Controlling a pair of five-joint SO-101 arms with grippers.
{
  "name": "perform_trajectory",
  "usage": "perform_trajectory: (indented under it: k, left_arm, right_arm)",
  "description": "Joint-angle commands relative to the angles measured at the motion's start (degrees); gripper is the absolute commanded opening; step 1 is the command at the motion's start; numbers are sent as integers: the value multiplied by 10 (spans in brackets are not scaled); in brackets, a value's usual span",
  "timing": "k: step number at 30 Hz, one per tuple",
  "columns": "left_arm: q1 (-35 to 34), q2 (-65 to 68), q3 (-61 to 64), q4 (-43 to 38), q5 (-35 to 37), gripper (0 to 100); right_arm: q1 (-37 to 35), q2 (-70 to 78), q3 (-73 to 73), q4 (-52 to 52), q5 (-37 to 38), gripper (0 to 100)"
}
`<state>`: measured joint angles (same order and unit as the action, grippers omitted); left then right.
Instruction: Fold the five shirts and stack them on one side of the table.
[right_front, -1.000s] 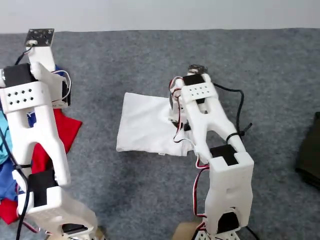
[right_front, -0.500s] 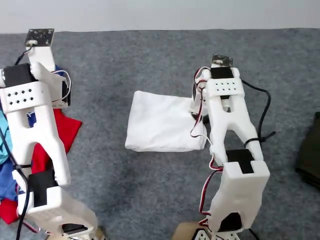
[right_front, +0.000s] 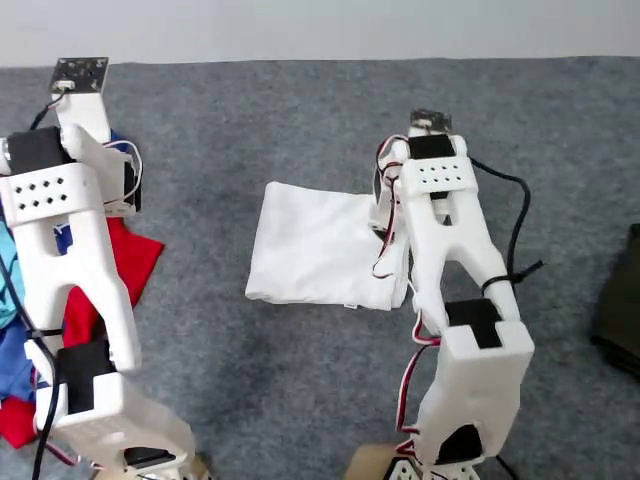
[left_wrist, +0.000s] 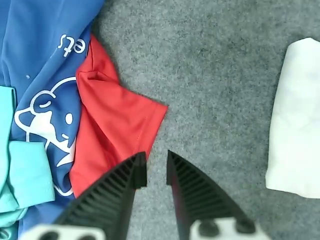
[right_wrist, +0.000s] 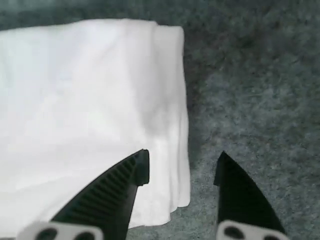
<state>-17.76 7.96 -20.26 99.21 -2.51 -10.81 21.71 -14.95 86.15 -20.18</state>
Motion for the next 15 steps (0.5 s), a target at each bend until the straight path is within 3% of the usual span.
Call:
perform_trajectory:
  k: [1,5,12,15]
  left_arm:
    - [-2,-33,-2,8,-5,72]
    - [4,-33,-1,12,-4,72]
    - [98,-33,62,12,-10,72]
    - [151,-33,89,12,-10,56]
  right_arm:
    - [-7,-65,-33,-1,28,238]
    - [-9,-71,-33,-29,41,225]
    - [-7,-15,-33,-159,43,18]
    - [-1,20,-33,-189,43,20]
